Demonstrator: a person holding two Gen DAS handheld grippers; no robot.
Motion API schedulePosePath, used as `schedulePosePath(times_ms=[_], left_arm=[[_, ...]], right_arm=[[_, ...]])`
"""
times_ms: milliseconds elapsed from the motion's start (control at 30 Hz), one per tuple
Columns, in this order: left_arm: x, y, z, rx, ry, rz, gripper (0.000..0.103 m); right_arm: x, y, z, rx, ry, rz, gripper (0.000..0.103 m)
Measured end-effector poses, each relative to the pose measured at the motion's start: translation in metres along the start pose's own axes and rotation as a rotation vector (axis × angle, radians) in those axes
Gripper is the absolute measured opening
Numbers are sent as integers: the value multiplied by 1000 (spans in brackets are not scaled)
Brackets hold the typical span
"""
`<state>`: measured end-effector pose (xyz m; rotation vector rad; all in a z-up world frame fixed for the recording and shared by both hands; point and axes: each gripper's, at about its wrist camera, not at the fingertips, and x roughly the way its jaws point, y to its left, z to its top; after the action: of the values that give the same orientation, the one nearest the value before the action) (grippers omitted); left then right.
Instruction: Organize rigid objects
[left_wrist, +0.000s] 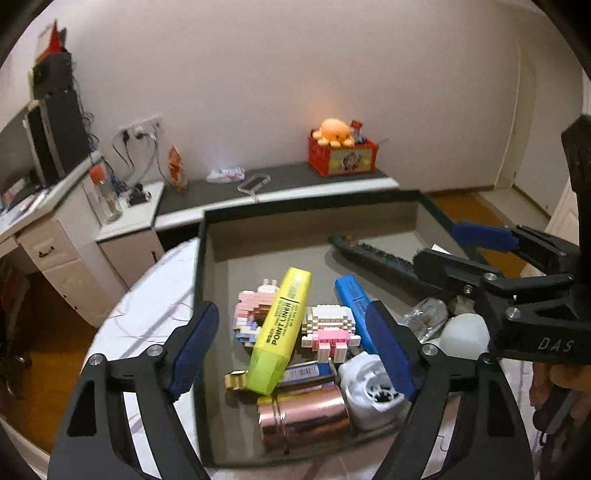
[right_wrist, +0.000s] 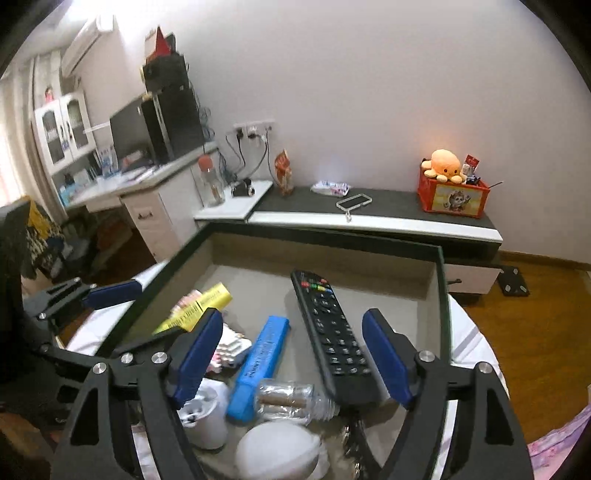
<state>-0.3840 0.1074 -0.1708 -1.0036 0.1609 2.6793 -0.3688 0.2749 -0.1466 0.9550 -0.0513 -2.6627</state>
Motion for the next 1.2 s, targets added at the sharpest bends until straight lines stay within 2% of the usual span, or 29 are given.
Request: schedulePosePath(times_ms=[67, 133, 367, 400, 533, 600, 867, 1200], left_arm=[[-12, 1, -2, -2, -7, 30, 101], [-30, 1, -3, -12, -29, 68, 102], [-99, -6, -21, 0, -126, 87, 102], [-107, -6, -23, 1, -138, 89, 103], [-152, -16, -36, 10, -202, 86, 103], [-172, -20, -42, 12, -231, 93, 103], [-247, -27, -66, -10, -332, 175, 103], [-312, -30, -92, -53, -403, 137, 103]], right_arm=[[-14, 5, -1, -2, -18, -11, 80], [-26, 11, -1, -2, -36, -12, 82], [-83, 25, -16, 2, -113, -31, 92], [-91, 28, -18, 0, -124, -26, 103], [-136, 48, -32, -37, -200, -15, 103], [-160, 58, -40, -49, -240, -40, 103], [-225, 85, -66, -38, -317, -99, 103], [-277, 131, -86, -99, -385, -80, 103]])
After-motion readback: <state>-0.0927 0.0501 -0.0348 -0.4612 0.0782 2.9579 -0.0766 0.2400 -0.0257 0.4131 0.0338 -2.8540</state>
